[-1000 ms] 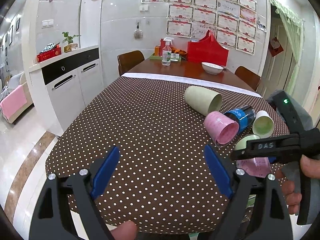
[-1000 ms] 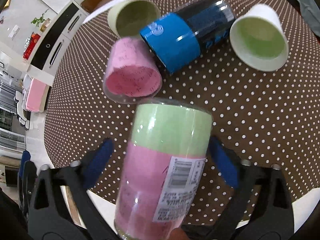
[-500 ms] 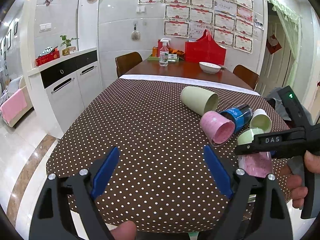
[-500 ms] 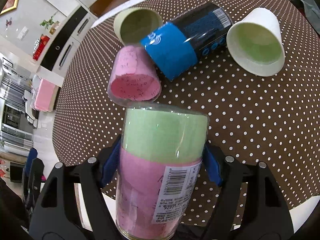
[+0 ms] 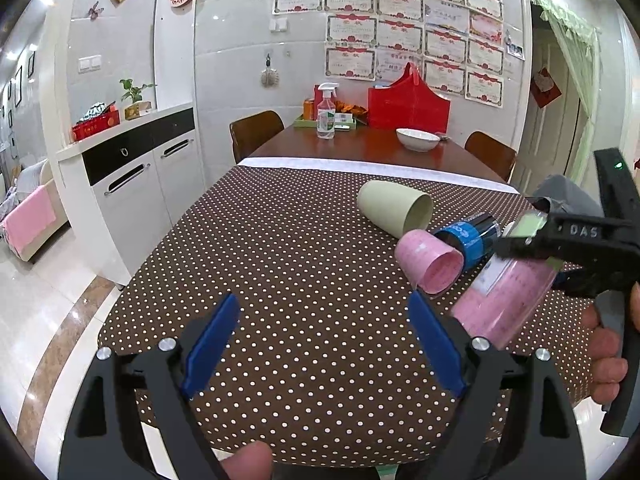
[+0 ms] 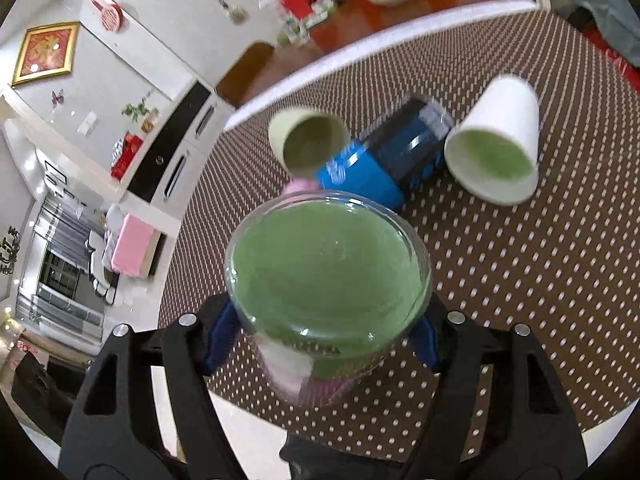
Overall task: Flip cup upside down
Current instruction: 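Lift the cup with the right gripper and rotate it green end up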
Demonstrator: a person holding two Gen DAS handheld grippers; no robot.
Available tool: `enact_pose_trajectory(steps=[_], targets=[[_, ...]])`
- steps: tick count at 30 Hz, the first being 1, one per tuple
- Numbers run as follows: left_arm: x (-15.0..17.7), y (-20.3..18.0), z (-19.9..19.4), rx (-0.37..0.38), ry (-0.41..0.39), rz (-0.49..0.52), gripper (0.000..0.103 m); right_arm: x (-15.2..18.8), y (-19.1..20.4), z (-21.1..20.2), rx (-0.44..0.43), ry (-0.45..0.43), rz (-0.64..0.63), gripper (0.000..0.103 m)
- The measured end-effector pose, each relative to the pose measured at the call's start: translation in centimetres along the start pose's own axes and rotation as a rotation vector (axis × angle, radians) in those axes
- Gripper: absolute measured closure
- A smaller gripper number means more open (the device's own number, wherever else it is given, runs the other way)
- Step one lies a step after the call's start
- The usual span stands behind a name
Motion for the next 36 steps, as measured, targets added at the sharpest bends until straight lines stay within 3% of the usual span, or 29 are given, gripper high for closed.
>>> enact_pose_trajectory(steps=[7, 16, 36], targets=[[-0.4, 0.4, -0.2, -0.013, -0.007, -0.007, 0.018, -1.3, 1.5, -2.9, 0.112, -0.139, -0.153, 0.034], [-0.6, 0.5, -0.4, -0.016, -0.008, -0.005, 0.018, -0.8, 4.7, -2.1, 0.225, -0.172, -0.362, 0.034], [-0.9, 2.9, 0.3, -0.052, -0.006, -0.035, 0.018, -0.1, 9.8, 2.3, 0.189, -0.118, -0.502, 0.034]])
Point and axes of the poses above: each gripper's, at about its wrist camera, not at the fingertips, and z roughly the way its jaws point, y to its left, x to its underside, the point moved 8 cm from there along z, roughly the way its jaws point, and after that the axes turned 12 degrees about -z, right-handed, at the moved point
